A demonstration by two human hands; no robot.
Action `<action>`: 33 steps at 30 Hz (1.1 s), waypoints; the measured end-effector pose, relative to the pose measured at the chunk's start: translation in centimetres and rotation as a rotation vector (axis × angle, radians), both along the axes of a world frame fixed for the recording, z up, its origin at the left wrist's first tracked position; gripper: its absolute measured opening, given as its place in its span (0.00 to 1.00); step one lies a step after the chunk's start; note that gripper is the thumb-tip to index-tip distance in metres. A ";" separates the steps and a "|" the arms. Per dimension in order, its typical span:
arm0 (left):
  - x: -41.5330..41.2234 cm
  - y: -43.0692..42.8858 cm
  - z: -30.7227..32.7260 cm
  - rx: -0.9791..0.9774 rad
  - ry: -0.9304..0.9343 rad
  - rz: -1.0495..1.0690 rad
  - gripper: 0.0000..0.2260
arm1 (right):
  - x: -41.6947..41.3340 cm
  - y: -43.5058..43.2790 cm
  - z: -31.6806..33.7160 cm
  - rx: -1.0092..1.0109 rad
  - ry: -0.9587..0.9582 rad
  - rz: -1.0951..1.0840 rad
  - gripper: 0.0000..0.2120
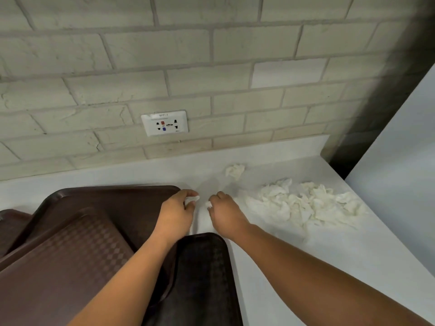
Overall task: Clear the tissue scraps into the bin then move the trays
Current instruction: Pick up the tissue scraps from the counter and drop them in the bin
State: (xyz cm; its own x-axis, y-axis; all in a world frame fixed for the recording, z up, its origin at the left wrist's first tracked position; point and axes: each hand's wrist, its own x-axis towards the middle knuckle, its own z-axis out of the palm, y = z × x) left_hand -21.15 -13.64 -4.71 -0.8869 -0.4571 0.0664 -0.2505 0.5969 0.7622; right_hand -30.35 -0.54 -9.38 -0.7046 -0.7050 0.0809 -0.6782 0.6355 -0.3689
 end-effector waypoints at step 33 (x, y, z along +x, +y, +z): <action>6.4 45.3 2.9 0.257 -0.109 -0.524 0.15 | 16.2 51.1 8.2 -0.581 -0.455 -0.643 0.05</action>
State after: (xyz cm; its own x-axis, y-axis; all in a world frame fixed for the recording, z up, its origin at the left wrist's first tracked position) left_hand -14.70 31.64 -1.83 -0.9942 0.0541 -0.0929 -0.0576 0.4618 0.8851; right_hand -14.15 50.58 -1.18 -0.9904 -0.1119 -0.0811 0.0190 0.4710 -0.8819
